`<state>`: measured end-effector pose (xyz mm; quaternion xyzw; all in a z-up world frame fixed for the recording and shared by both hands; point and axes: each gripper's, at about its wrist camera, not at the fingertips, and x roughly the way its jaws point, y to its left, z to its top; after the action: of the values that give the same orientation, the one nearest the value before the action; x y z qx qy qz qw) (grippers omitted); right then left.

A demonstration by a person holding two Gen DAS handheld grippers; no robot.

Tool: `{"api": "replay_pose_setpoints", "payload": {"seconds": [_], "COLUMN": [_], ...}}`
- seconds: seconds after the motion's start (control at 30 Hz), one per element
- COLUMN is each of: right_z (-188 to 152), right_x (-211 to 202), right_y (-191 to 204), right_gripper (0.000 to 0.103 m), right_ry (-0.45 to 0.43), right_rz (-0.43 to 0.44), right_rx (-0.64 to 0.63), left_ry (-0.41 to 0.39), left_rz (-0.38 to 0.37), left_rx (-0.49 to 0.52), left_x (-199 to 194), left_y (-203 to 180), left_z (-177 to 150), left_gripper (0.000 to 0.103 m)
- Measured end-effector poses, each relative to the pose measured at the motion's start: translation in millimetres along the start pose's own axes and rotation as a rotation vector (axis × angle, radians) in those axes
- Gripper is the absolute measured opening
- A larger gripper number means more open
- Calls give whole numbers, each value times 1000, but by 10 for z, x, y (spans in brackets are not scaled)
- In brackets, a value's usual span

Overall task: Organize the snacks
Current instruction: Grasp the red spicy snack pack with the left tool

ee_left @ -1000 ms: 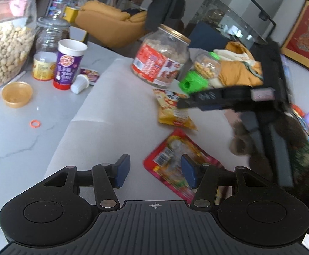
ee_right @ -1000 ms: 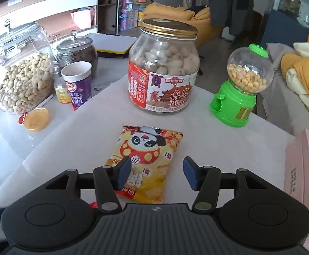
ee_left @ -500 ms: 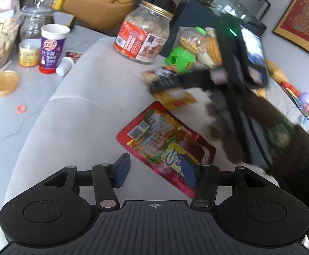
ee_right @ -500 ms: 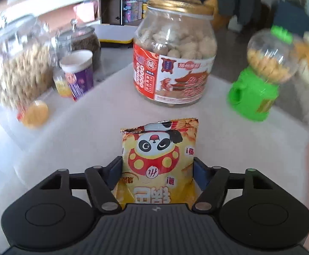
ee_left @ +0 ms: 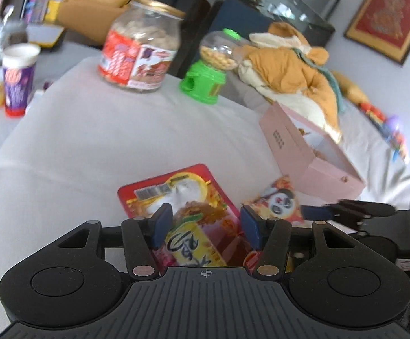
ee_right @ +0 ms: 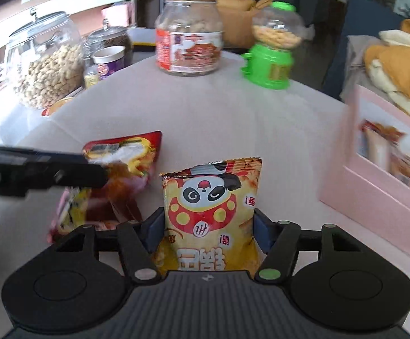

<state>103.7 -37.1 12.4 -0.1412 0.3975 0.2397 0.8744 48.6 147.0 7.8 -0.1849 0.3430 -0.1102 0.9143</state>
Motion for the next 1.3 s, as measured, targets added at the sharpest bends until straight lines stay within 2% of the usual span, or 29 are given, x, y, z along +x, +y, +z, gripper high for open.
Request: {"api": "replay_pose_setpoints", "payload": {"seconds": [0.1,0.17,0.27,0.4,0.5,0.67,0.73,0.8,0.9,0.97,1.13,1.23,1.3], "right_z": [-109,-145,-199,-289,-374,-487,-499,-502,-526,-561,-625,-636,-631], "right_x": [-82,-122,-195,-262,-272,-261,-258,-275,-275,-277,-291,-297,-289], "right_y": [-141,-272,-440,-527,-499,-438,-448,-491,-582,-668,-865,-882,-873], "right_gripper": [68,68,69,72,72,73,73,73,73,74,76,76,76], "right_ry": [-26,-30,-66,-98,-106,-122,-120,-125,-125,-122,-122,-125,-125], "right_rz": [-29,-26,-11,-3,-12,-51,-58,-58,-75,-78,-18,-6,-13], "right_rx": [41,96,161,178,158,114,103,101,110,137,226,239,232], "left_ry": [7,14,27,39,42,64,88,98,90,86,81,85,98], "left_rz": [64,112,143,122,99,113,147,172,228,238,259,275,252], "left_rx": [28,8,-53,-152,-151,-21,83,175,264,269,288,289,271], "left_x": [-27,-87,-180,-184,-92,200,327,425,497,495,480,471,463], "left_y": [-124,-119,-14,141,96,-235,-448,-625,-788,-801,-806,-829,-829], "left_z": [-4,-20,-56,-93,-41,73,80,38,-29,-50,-67,-81,-86], "left_gripper": [59,59,58,58,60,62,63,73,73,73,77,78,78]}}
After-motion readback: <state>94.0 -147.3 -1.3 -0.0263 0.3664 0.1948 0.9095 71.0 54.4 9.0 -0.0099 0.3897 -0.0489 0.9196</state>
